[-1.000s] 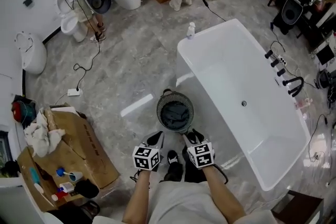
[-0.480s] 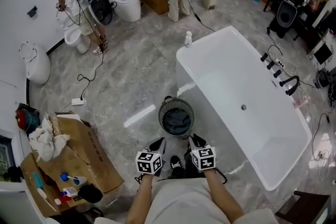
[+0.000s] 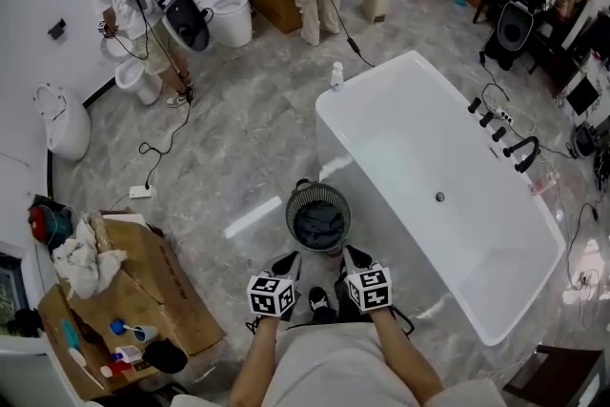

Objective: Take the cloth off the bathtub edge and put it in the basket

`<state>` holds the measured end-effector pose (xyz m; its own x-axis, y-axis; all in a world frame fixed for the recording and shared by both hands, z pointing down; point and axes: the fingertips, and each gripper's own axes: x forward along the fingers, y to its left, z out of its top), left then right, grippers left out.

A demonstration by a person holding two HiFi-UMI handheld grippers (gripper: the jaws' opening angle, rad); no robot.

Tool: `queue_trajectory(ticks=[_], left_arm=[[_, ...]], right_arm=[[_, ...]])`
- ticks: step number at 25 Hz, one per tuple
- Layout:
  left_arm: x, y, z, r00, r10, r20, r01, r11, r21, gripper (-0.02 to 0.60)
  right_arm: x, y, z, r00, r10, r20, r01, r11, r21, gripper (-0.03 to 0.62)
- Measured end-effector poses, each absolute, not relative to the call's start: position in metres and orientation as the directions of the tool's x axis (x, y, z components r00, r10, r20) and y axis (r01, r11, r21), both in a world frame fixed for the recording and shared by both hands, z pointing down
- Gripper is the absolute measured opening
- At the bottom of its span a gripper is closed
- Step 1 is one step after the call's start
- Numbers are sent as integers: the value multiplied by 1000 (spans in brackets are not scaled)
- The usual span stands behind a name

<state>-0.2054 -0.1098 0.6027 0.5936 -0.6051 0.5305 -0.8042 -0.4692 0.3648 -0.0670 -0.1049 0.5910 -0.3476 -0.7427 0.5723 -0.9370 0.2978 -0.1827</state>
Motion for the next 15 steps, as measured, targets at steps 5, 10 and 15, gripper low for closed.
queue_trajectory(ticks=[5,10,15], left_arm=[[-204,-114,599,600,-605,523,-800,-477,365,54],[-207,-116,600,602,-606,521,-798,-476,369,54],[-209,-118,599,598,-610,520,-801,-467,374,54]], right_arm=[[-66,-105,589,-340,-746,572,-940,289,-181,0],[-67,-106,589,-335,-754,564,-942,279,-187,0],[-68,-108,586,-337,-757,560,-941,282,-186,0]])
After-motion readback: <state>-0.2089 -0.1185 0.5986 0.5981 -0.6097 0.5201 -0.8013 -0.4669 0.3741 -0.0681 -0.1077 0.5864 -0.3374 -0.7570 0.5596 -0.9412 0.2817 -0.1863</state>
